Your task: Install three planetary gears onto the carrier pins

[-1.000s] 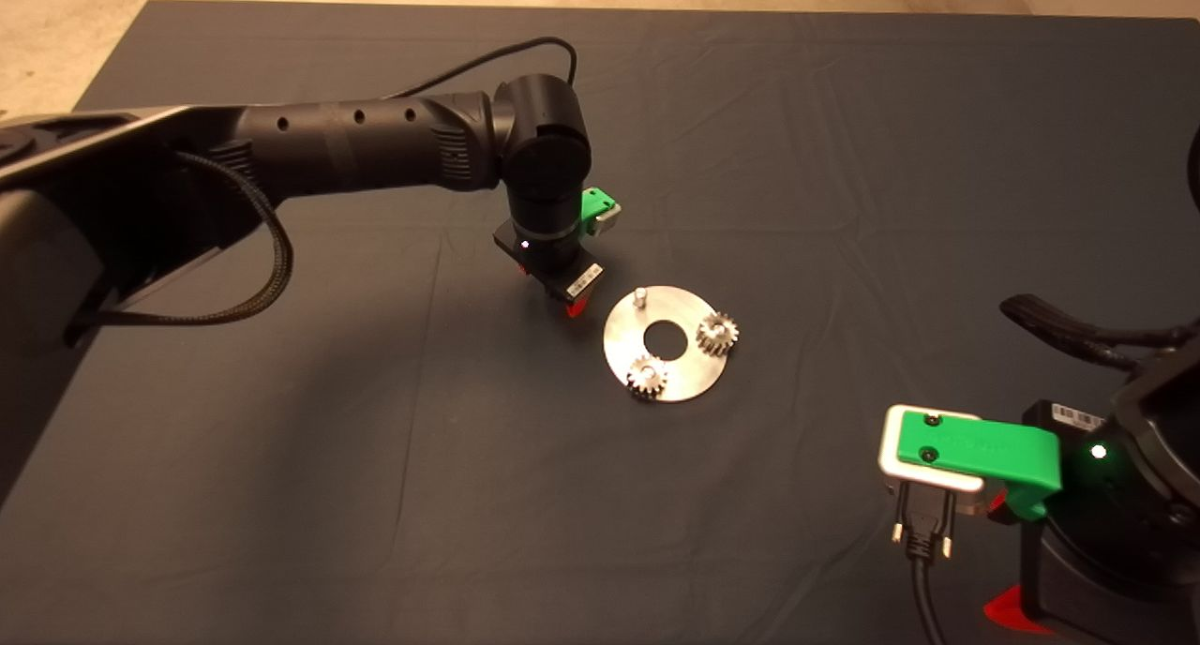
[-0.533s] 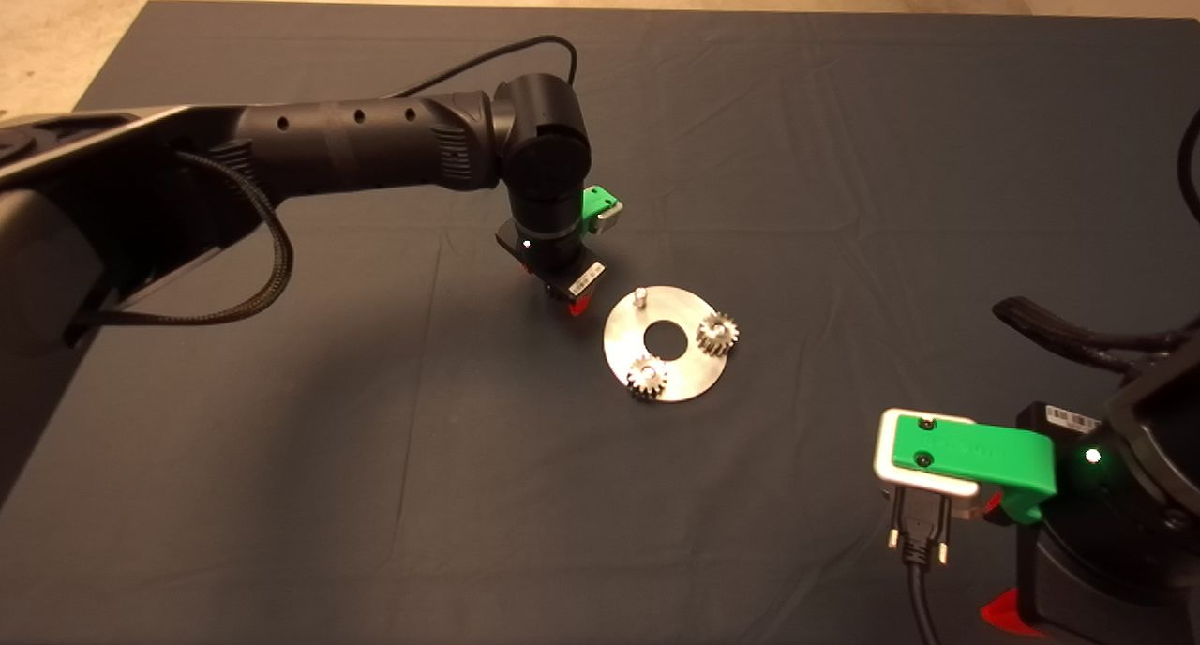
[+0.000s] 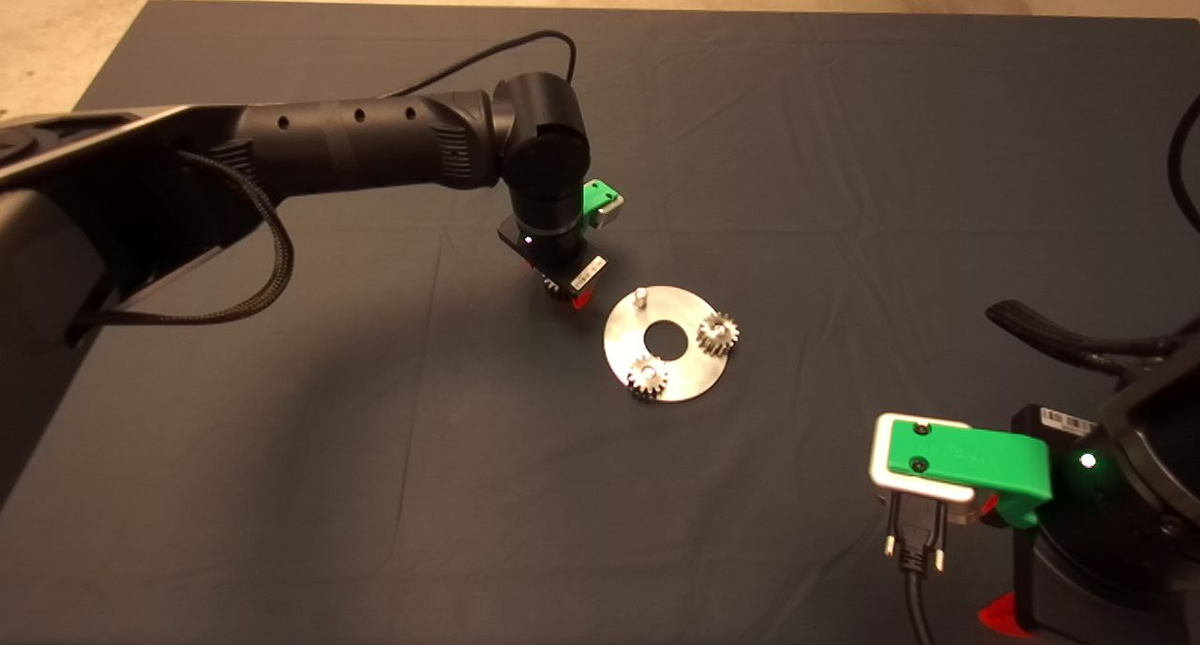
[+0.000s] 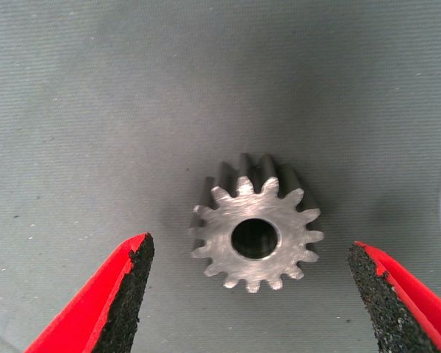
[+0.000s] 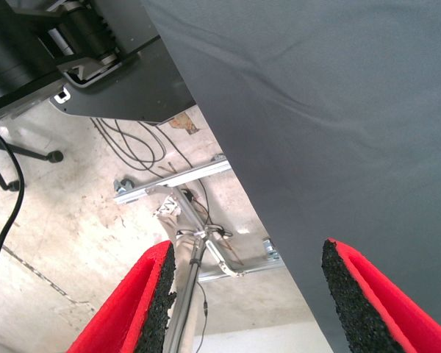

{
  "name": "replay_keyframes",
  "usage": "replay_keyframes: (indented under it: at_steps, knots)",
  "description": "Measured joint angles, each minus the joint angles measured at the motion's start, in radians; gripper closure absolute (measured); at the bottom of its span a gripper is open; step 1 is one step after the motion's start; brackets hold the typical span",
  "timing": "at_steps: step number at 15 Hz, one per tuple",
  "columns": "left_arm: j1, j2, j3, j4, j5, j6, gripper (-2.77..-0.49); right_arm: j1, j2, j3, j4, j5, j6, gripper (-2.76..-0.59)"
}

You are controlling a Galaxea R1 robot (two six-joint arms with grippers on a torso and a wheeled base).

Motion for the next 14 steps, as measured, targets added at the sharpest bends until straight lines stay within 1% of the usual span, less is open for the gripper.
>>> replay_keyframes:
  at_steps: [2,14]
  knots:
    - [0.000,0.000,-0.003,0.000,-0.024,-0.001,-1.89,0.000,0.000,0.000,0.000,0.000,0.000,-1.47]
    - [0.000,-0.003,-0.014,0.000,-0.030,-0.004,-1.88,0.000,0.000,0.000,0.000,0.000,0.000,-1.47]
